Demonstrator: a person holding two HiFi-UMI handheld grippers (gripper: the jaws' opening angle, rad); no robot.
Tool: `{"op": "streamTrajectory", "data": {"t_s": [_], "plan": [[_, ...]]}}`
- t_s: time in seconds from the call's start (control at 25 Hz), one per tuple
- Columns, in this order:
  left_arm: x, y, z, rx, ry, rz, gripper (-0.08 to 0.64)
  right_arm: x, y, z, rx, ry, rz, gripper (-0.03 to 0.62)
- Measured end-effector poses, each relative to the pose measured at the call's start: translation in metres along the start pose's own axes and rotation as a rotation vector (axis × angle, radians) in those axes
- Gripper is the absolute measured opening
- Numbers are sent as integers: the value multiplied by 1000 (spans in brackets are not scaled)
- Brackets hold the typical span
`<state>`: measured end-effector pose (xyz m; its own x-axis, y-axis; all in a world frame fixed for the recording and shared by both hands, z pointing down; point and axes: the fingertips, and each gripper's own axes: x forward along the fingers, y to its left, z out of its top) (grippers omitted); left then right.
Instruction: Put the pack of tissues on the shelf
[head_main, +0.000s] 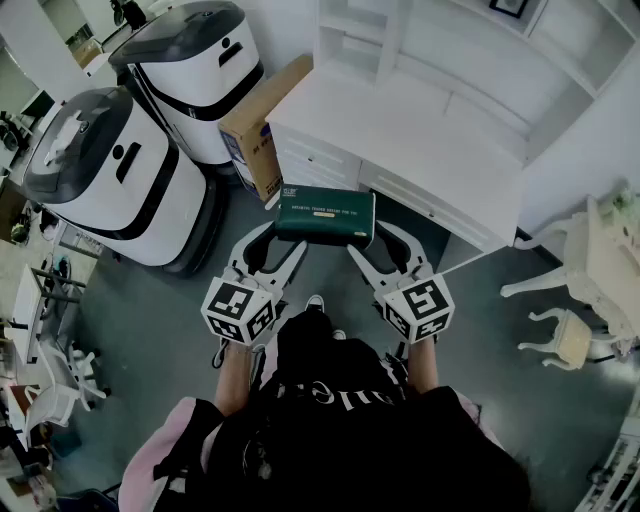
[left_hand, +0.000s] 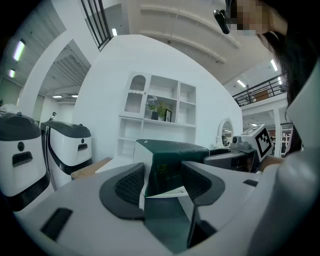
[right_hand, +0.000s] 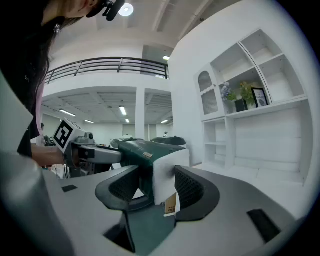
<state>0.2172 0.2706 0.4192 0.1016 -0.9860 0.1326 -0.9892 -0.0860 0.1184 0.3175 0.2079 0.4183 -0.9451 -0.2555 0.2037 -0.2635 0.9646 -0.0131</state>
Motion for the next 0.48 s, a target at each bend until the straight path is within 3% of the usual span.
{"op": "streamTrajectory", "data": {"t_s": [0.48], "plan": [[-12,-8,1,-2,3,41,239,-6,6,0,2,-26,48,245]]}}
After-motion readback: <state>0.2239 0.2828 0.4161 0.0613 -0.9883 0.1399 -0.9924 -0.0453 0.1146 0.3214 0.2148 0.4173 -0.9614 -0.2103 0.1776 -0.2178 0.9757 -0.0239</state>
